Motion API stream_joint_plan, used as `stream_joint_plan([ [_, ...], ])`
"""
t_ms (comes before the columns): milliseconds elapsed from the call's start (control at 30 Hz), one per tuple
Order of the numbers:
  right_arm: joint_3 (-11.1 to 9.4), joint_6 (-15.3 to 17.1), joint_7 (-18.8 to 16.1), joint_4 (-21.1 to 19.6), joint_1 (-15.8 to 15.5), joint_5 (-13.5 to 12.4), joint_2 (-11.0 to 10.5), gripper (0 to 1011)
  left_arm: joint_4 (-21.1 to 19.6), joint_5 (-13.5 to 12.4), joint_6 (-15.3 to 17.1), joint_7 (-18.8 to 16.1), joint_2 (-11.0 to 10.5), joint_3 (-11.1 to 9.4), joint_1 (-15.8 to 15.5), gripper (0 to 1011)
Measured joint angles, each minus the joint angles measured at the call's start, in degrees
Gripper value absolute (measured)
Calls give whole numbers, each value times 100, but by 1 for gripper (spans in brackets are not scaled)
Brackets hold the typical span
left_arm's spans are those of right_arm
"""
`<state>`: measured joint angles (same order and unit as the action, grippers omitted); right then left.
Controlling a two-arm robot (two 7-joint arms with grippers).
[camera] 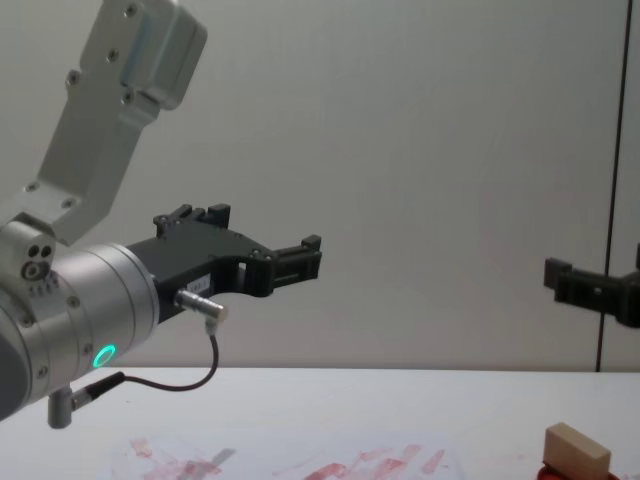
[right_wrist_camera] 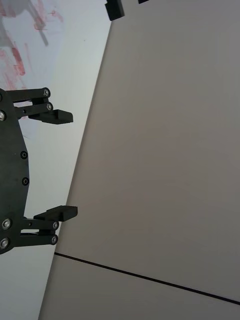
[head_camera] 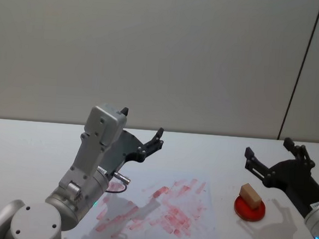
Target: Use the one hand to pick up the stamp and affix it onto the A4 paper.
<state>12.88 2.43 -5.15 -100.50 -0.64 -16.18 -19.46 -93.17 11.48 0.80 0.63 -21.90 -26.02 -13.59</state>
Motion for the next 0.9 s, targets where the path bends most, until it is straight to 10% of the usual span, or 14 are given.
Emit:
stream_joint_plan([
  [900,-22,535,-866,843,161,98,-129,1001,0,0,0,0,0,0,0,1003],
])
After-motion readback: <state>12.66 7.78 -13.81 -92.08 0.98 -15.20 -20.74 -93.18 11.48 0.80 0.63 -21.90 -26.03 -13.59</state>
